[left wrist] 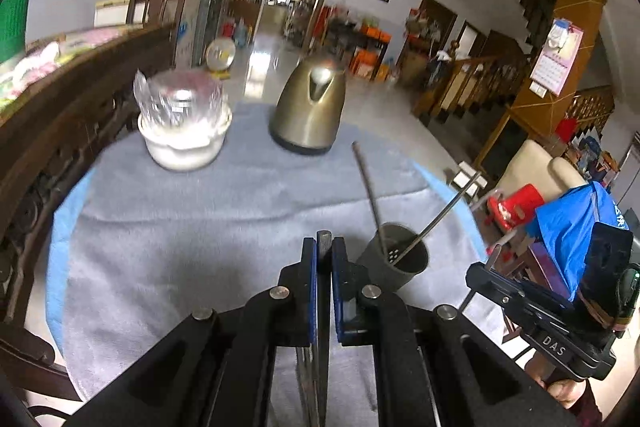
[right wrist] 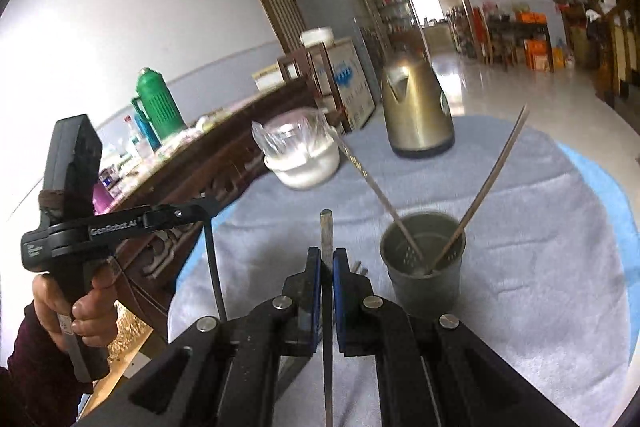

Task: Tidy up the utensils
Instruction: 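Lower both held rods into the grey cup and open both grippers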

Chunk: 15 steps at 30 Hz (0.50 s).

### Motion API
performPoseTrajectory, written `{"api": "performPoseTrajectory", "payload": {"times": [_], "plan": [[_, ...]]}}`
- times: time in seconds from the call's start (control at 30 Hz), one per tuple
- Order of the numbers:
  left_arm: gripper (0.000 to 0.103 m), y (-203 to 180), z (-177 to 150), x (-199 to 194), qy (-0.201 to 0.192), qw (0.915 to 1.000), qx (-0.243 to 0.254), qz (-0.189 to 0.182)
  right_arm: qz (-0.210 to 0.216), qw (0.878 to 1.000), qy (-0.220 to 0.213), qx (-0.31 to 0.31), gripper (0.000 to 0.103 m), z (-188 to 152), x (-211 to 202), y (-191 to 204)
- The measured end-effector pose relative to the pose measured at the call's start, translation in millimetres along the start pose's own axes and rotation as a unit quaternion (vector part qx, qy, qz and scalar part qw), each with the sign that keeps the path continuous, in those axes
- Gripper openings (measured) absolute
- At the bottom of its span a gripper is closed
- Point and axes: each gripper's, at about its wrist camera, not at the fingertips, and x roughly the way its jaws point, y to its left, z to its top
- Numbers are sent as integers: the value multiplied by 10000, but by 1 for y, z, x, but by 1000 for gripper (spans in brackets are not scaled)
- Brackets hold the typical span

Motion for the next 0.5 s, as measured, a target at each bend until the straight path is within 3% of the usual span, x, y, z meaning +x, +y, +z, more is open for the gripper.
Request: {"api": "performPoseTrajectory", "payload": {"times": [0.5], "plan": [[7,-32,23,-40,-1073,9942,-55,-64,-239,9962,-825,143,6,29,-45,-14]]}}
